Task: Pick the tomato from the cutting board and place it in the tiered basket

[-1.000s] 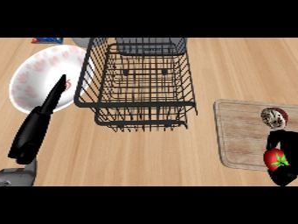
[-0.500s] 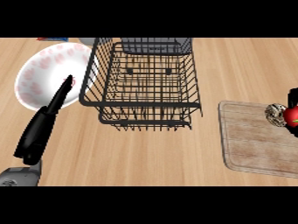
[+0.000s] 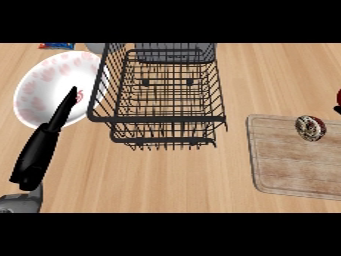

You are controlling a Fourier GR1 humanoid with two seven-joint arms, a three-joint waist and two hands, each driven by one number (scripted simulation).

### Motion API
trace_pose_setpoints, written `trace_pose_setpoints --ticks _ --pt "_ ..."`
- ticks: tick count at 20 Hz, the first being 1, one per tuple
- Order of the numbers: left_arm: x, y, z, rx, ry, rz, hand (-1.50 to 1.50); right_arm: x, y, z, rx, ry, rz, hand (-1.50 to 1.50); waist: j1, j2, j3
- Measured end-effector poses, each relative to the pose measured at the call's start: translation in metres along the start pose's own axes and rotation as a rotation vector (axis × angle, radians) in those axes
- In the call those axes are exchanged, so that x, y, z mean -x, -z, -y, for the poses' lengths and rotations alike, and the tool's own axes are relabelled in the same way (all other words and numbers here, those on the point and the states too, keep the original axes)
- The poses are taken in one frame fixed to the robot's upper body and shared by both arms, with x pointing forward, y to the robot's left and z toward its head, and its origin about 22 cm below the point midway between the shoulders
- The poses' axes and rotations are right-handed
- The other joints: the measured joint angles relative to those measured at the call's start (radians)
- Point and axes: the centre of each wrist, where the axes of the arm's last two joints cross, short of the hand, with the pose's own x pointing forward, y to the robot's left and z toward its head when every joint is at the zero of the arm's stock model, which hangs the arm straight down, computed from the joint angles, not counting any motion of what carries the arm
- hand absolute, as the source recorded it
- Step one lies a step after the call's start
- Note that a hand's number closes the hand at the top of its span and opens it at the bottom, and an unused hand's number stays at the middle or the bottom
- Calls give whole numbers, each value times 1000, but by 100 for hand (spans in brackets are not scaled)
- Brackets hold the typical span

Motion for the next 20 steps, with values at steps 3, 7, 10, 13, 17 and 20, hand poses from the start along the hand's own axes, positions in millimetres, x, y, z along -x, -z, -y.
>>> trace_pose_setpoints --ticks 3,7,10,13,17,20 --pt "3 2 2 -3 4 -9 0 -20 4 24 31 18 89 150 -5 0 0" --pt "3 0 2 0 4 -12 0 -56 9 49 68 52 180 150 -5 -1 0" --pt "3 -2 0 0 -2 -9 0 -83 10 58 90 97 235 150 -5 -2 -1" --pt "1 -1 1 -2 -4 -6 0 -115 8 67 94 121 274 150 -6 -2 -1" --pt "-1 1 0 2 2 -2 0 -160 17 76 78 153 293 150 -1 -1 -1" --pt "-1 -1 -1 1 -2 -2 0 -197 24 76 70 176 290 150 2 0 -1"
